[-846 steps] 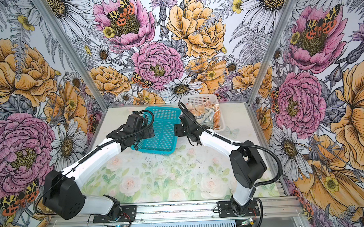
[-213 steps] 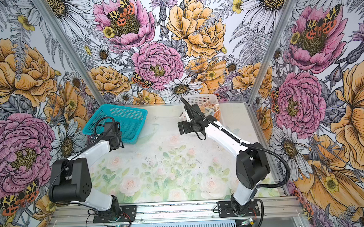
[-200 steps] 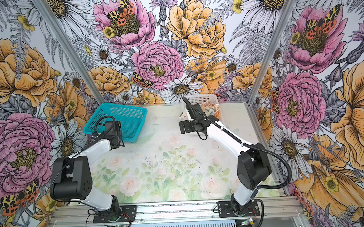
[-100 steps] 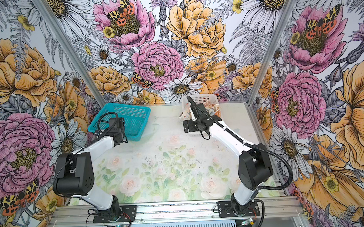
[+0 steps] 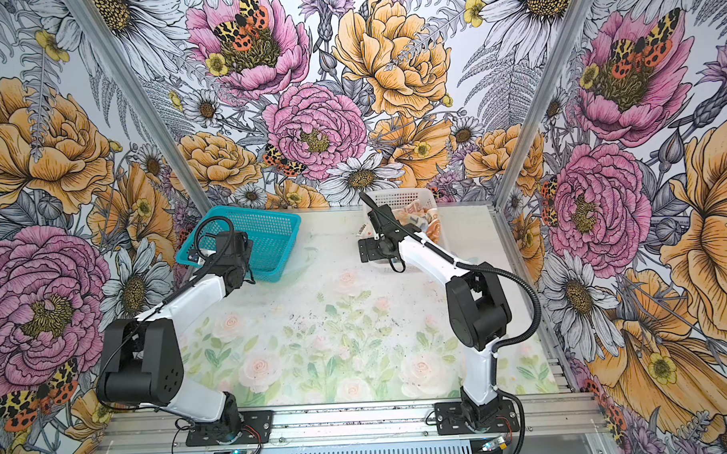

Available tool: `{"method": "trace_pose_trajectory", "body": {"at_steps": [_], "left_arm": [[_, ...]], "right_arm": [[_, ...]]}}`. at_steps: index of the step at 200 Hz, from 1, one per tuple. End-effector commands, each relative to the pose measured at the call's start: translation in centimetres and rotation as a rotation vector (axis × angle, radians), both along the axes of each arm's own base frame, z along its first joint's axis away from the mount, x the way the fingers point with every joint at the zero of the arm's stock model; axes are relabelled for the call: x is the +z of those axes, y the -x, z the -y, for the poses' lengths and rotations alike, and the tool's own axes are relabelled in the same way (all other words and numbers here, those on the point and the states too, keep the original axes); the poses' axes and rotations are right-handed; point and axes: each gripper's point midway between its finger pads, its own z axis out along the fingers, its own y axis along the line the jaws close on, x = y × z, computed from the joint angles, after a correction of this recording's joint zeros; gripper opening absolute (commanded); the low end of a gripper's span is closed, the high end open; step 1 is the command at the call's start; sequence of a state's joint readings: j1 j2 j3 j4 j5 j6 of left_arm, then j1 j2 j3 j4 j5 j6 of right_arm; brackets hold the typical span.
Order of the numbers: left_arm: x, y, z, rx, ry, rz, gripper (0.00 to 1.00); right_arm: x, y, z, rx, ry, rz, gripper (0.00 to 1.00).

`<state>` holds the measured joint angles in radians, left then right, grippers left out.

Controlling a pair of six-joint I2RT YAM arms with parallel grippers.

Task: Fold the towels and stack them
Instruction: 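Drag the teal basket with the left gripper toward the far corner beside the left arm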

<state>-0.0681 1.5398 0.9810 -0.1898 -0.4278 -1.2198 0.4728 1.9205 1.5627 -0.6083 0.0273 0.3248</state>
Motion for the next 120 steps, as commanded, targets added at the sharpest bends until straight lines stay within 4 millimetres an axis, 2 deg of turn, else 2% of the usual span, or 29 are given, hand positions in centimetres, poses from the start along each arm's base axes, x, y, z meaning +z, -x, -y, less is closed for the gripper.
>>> {"method": "trace_pose_trajectory", "body": {"at_steps": [1, 22, 50, 120], "left_arm": [[-2.2, -0.4, 0.6, -0.058, 0.015, -0.052, 0.95], [-3.3, -1.2, 1.3, -0.083, 0.041, -0.077, 0.91], [-4.4, -1.9, 2.0, -0.069, 0.094, -0.065, 0.91], [-3.4, -5.0, 3.4, -0.072, 0.078, -0.028, 0.92]], "right_arm": [[1.1, -1.2, -0.5, -0.018, -0.006, 0.043, 0.95], [0.7, -1.0, -0.5, -0.016, -0.002, 0.036, 0.95], [0.4, -0.7, -0.1, -0.015, 0.012, 0.031, 0.95], [0.1, -0.4, 0.7, -0.021, 0.032, 0.027, 0.95]]}}
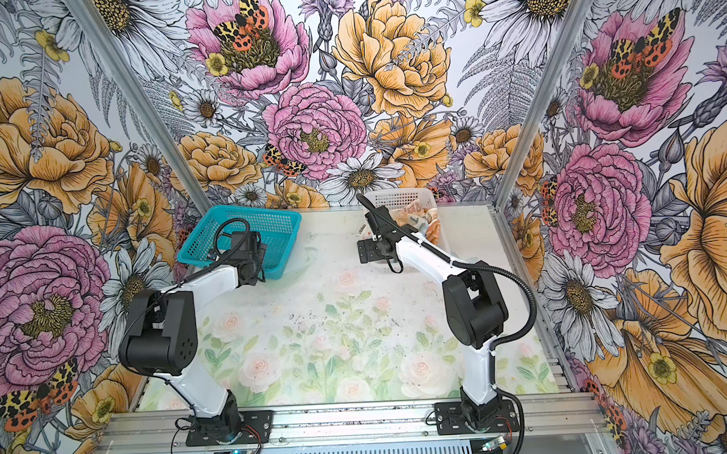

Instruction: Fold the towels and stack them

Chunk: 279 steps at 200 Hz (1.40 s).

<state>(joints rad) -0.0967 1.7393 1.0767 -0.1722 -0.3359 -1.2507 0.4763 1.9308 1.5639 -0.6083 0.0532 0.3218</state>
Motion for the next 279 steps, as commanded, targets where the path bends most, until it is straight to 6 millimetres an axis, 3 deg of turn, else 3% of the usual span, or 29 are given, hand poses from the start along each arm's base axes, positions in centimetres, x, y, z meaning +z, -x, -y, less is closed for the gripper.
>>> {"method": "trace_pose_trajectory", "body": {"at_steps": [1, 52, 106, 147, 192, 223, 279], "left_arm": [[1.3, -1.8, 0.4, 0.007, 0.003, 0.053, 0.92], [0.9, -2.5, 0.8, -0.021, 0.002, 0.044, 0.99], [2.9, -1.2, 1.4, -0.116, -0.059, 0.056, 0.99], [5.2, 0.8, 1.9, -0.194, -0.148, 0.042, 0.99], [7.2, 3.6, 2.4, -0.24, -0.176, 0.059, 0.99], [10.7, 4.7, 5.7, -0.339, -0.299, 0.091, 0.99], [14.3, 5.6, 13.5, -0.512, -0.39, 0.168, 0.99]], "right_arm": [[0.5, -0.2, 0.5, -0.011, 0.008, 0.024, 0.95], [0.1, -0.5, 1.1, -0.031, 0.029, 0.023, 0.9], [-0.9, -1.1, 0.3, -0.03, 0.024, 0.008, 0.76], [-1.7, -1.6, -0.1, -0.039, 0.039, 0.004, 0.57], [-1.7, -1.4, 1.0, -0.071, 0.075, 0.017, 0.22], [-1.1, -0.3, 3.1, -0.103, 0.097, 0.022, 0.04], [-2.0, 2.5, 9.0, -0.183, 0.172, -0.008, 0.0]]}}
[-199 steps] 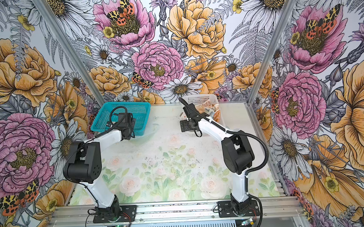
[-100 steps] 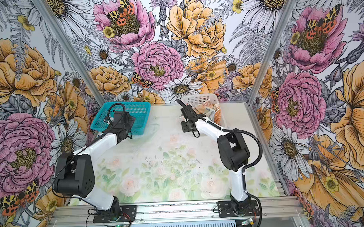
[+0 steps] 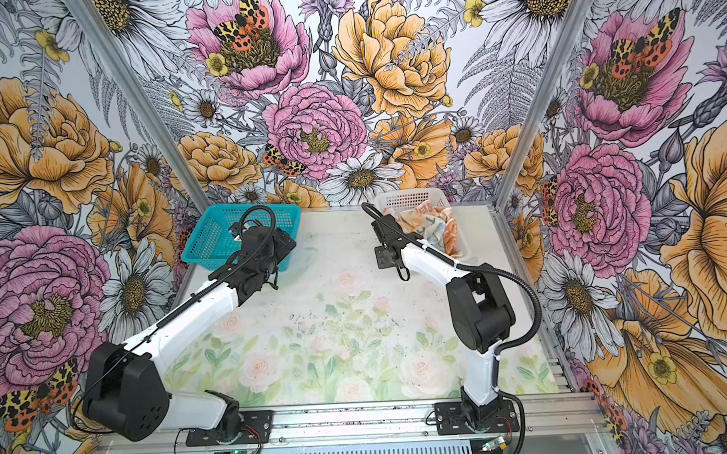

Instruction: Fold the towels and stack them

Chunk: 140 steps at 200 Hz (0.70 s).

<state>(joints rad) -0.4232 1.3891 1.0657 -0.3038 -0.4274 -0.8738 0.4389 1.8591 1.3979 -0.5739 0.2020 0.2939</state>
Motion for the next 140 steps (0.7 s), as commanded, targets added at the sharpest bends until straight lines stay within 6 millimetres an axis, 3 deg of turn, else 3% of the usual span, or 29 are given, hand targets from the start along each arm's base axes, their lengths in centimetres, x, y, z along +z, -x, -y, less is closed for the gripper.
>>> {"method": "trace_pose_trajectory", "body": {"at_steps": [1, 44, 69, 93, 140], "left_arm": [[2.1, 0.1, 1.8, -0.04, -0.085, 0.035, 0.99], [1.6, -0.6, 8.4, -0.178, -0.109, 0.022, 0.99], [0.3, -1.0, 11.6, -0.249, -0.121, -0.006, 0.99], [-0.7, -1.2, 12.5, -0.272, -0.118, -0.027, 0.99], [-2.4, -1.3, 12.3, -0.281, -0.102, -0.071, 0.99]], "right_arm": [[0.2, 1.2, 3.6, -0.092, 0.021, -0.008, 0.0], [-0.3, 3.2, 8.0, -0.139, 0.067, -0.03, 0.0], [-0.2, 3.7, 8.7, -0.121, 0.078, -0.033, 0.0], [0.2, 3.5, 8.4, -0.111, 0.066, -0.024, 0.0], [-0.8, 3.3, 8.5, -0.108, 0.082, -0.048, 0.0]]}}
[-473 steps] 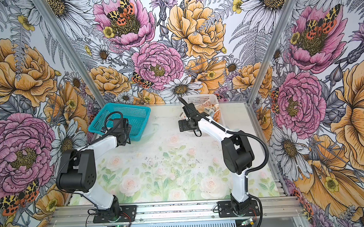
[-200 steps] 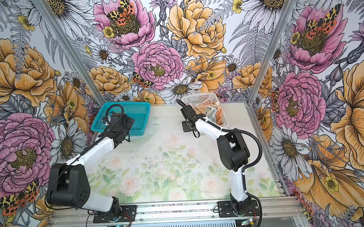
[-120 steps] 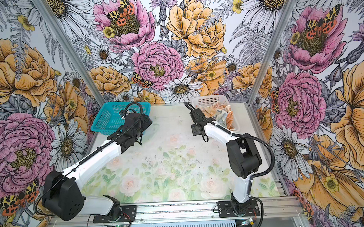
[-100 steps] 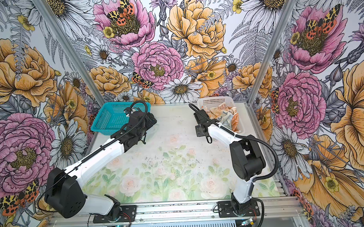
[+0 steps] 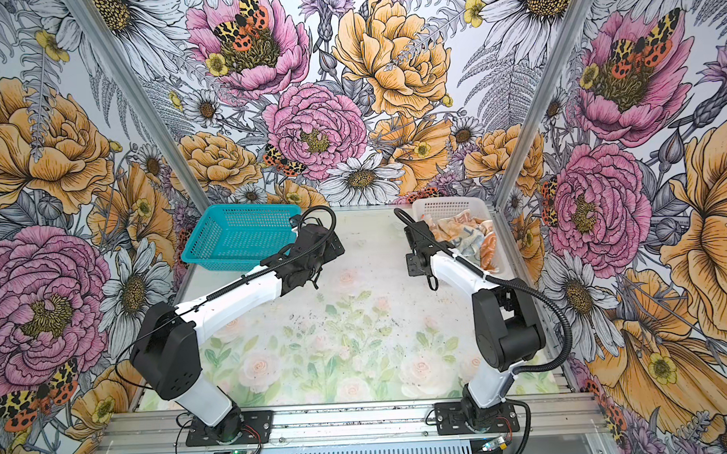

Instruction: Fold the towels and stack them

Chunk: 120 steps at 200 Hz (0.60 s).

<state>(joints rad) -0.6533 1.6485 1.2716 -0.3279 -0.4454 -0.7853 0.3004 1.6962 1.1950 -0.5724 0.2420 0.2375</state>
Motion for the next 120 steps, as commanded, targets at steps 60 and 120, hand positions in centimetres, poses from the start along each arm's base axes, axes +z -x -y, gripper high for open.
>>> {"method": "trace_pose_trajectory", "body": {"at_steps": [60, 120], "left_arm": [[0.2, -1.4, 2.4, -0.094, 0.013, -0.024, 0.99], [-1.1, -1.1, 4.9, -0.146, 0.025, -0.06, 0.99]], "right_arm": [[-1.3, 1.7, 2.3, -0.031, 0.103, -0.042, 0.0], [-0.8, 2.5, 4.1, -0.034, 0.176, -0.053, 0.0]]}}
